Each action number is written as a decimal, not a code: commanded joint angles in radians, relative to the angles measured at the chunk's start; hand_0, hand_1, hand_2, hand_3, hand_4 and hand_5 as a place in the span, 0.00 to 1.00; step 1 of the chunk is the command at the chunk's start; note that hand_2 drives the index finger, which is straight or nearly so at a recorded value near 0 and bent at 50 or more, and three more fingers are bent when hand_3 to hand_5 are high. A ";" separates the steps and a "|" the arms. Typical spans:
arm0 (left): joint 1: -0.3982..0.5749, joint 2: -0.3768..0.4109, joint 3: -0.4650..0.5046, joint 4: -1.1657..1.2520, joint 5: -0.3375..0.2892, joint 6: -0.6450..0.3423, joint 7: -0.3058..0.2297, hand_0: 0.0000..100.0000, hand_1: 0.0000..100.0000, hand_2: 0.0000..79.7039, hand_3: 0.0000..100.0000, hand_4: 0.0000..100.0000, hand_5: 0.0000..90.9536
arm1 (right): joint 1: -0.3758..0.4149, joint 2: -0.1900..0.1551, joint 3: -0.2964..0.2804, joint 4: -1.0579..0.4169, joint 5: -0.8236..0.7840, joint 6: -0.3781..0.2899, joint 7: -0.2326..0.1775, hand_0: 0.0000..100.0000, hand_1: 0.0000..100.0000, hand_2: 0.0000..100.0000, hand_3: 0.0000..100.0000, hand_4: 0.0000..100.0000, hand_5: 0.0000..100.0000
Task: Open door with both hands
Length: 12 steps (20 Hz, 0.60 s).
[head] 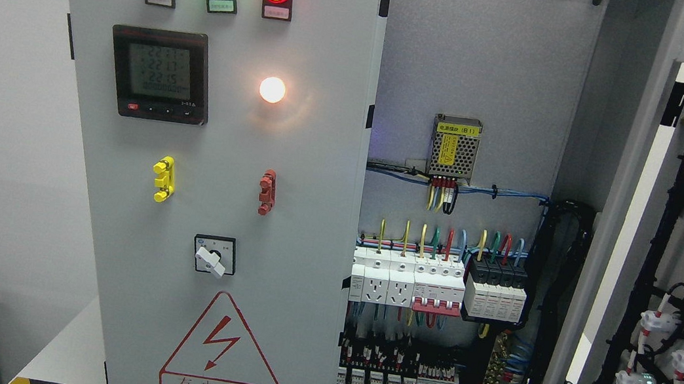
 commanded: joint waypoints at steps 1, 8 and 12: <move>0.000 -0.028 -0.003 0.005 0.002 -0.001 -0.003 0.00 0.00 0.00 0.00 0.00 0.00 | 0.136 -0.078 0.064 -0.536 0.001 0.000 0.000 0.38 0.00 0.00 0.00 0.00 0.00; 0.000 -0.028 -0.003 0.005 0.002 0.001 -0.003 0.00 0.00 0.00 0.00 0.00 0.00 | 0.258 -0.165 0.081 -0.765 -0.003 -0.055 0.000 0.38 0.00 0.00 0.00 0.00 0.00; 0.000 -0.028 -0.003 0.005 0.002 -0.001 -0.005 0.00 0.00 0.00 0.00 0.00 0.00 | 0.267 -0.190 0.084 -0.826 -0.003 -0.098 0.000 0.38 0.00 0.00 0.00 0.00 0.00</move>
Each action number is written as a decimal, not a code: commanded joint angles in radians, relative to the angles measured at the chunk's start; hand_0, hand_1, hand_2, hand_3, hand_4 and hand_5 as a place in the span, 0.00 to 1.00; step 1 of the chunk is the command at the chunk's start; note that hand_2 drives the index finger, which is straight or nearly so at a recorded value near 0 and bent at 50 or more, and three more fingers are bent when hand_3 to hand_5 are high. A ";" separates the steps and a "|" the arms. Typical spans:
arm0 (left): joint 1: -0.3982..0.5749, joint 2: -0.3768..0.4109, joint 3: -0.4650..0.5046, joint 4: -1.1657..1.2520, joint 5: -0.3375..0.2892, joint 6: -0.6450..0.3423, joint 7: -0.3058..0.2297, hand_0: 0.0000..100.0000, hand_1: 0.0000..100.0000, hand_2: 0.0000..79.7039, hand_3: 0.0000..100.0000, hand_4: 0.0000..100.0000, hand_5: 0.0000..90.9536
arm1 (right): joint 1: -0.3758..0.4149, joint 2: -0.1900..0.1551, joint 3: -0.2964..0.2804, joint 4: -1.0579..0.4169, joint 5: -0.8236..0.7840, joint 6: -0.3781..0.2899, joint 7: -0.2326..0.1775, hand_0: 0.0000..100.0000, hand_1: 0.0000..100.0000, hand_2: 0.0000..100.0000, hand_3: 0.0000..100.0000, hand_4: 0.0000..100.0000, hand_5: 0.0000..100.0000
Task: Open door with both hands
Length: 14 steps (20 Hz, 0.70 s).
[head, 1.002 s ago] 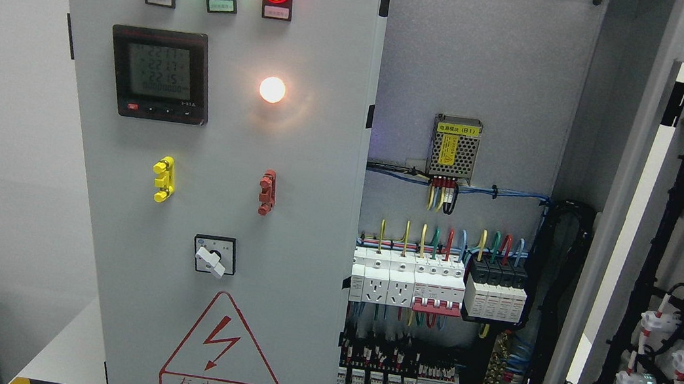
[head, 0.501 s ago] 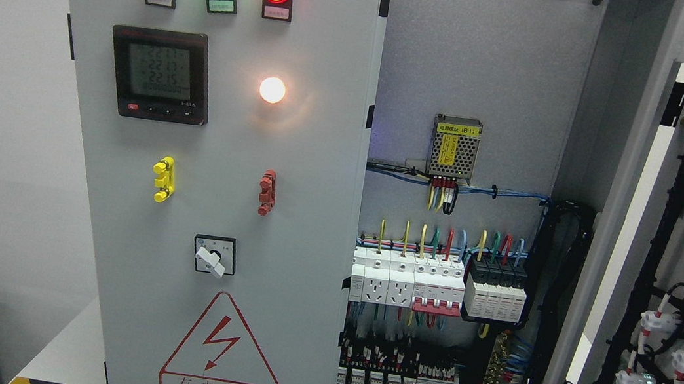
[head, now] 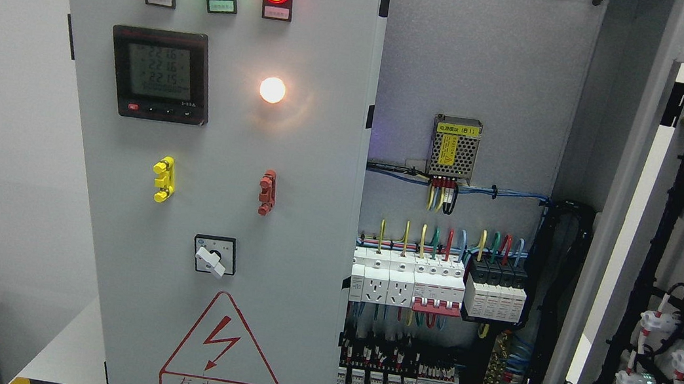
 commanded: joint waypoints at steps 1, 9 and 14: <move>0.000 -0.027 -0.007 0.002 0.000 0.000 0.000 0.00 0.00 0.00 0.00 0.00 0.00 | 0.057 -0.090 0.031 -0.365 -0.001 -0.024 0.000 0.38 0.00 0.00 0.00 0.00 0.00; 0.000 -0.027 -0.009 0.002 0.000 0.001 0.000 0.00 0.00 0.00 0.00 0.00 0.00 | 0.117 -0.106 0.032 -0.514 -0.003 -0.122 0.000 0.38 0.00 0.00 0.00 0.00 0.00; 0.000 -0.027 -0.007 0.002 0.000 0.000 0.000 0.00 0.00 0.00 0.00 0.00 0.00 | 0.091 -0.117 0.034 -0.516 -0.003 -0.151 0.000 0.38 0.00 0.00 0.00 0.00 0.00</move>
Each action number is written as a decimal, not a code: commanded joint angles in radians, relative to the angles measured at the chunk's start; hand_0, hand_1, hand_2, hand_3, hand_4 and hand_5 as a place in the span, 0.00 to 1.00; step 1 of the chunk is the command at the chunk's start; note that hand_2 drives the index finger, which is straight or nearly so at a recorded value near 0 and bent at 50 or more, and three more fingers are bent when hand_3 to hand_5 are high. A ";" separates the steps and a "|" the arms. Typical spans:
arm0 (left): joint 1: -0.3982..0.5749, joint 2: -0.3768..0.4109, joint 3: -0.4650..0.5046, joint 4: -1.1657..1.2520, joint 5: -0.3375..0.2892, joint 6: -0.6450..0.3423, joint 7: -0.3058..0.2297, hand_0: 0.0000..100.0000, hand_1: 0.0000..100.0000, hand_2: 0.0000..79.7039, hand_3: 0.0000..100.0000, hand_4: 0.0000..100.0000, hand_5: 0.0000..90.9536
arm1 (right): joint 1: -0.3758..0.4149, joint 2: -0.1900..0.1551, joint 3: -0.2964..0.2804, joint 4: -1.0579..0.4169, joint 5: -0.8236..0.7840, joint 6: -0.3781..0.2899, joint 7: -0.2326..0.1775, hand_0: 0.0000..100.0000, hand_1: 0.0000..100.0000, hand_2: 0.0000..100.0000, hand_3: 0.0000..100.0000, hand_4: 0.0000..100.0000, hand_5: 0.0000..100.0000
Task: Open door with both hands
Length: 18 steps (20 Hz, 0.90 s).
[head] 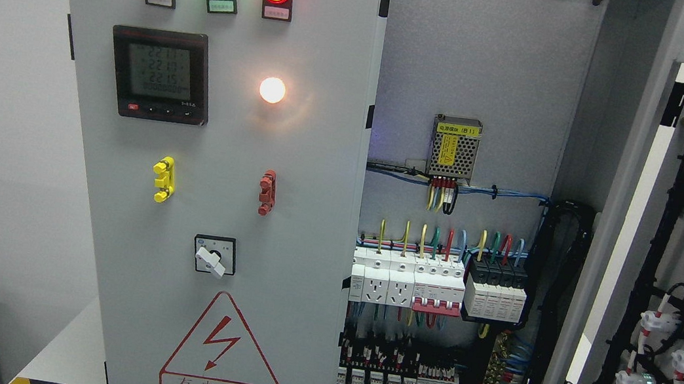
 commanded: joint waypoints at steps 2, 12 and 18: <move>0.000 -0.026 -0.013 0.000 0.000 0.001 0.000 0.00 0.00 0.00 0.00 0.00 0.00 | -0.045 -0.034 0.009 -0.167 0.000 -0.018 -0.002 0.38 0.00 0.00 0.00 0.00 0.00; 0.000 -0.026 -0.013 0.000 0.000 0.001 0.000 0.00 0.00 0.00 0.00 0.00 0.00 | -0.311 -0.008 0.004 -0.185 -0.008 -0.043 0.000 0.38 0.00 0.00 0.00 0.00 0.00; 0.000 -0.026 -0.012 0.000 0.000 0.001 0.000 0.00 0.00 0.00 0.00 0.00 0.00 | -0.424 0.009 0.007 -0.138 -0.008 -0.034 0.001 0.38 0.00 0.00 0.00 0.00 0.00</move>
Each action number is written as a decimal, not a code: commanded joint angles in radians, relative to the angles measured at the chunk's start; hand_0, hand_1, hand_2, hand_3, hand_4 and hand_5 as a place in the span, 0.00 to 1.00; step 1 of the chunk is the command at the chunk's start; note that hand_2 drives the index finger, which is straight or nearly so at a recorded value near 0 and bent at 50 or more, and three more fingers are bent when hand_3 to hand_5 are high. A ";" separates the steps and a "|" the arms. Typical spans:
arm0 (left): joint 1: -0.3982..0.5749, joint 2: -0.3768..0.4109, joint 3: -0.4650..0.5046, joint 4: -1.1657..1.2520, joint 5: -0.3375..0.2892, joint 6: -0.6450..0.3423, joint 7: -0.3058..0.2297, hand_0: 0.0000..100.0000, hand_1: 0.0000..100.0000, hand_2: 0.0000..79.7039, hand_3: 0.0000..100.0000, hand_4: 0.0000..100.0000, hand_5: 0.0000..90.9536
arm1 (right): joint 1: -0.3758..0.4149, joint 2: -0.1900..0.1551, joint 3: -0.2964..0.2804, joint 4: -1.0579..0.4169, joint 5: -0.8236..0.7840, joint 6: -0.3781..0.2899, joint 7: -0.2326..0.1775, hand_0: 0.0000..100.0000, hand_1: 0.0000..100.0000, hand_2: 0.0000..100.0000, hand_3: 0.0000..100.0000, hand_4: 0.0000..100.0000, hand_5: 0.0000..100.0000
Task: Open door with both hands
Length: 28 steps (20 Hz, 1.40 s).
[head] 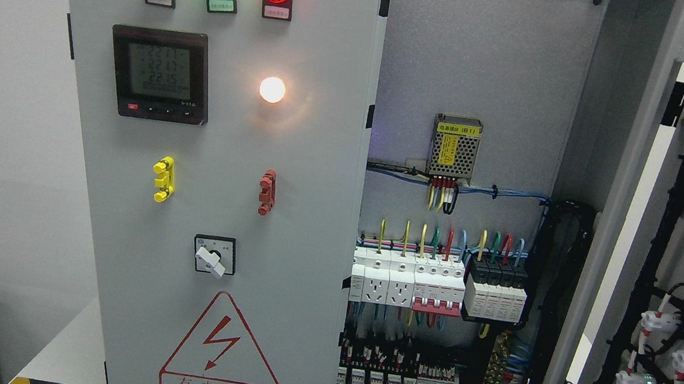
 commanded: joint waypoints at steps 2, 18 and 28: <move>0.000 -0.026 -0.020 0.000 0.000 0.000 -0.003 0.00 0.00 0.00 0.00 0.00 0.00 | -0.158 0.018 0.003 0.013 -0.001 0.010 0.001 0.38 0.00 0.00 0.00 0.00 0.00; 0.000 -0.026 -0.019 0.000 0.000 0.000 -0.003 0.00 0.00 0.00 0.00 0.00 0.00 | -0.416 0.068 0.072 0.046 -0.003 0.203 0.001 0.38 0.00 0.00 0.00 0.00 0.00; 0.000 -0.026 -0.019 0.000 0.000 0.000 -0.003 0.00 0.00 0.00 0.00 0.00 0.00 | -0.511 0.154 0.095 0.096 -0.003 0.322 0.000 0.38 0.00 0.00 0.00 0.00 0.00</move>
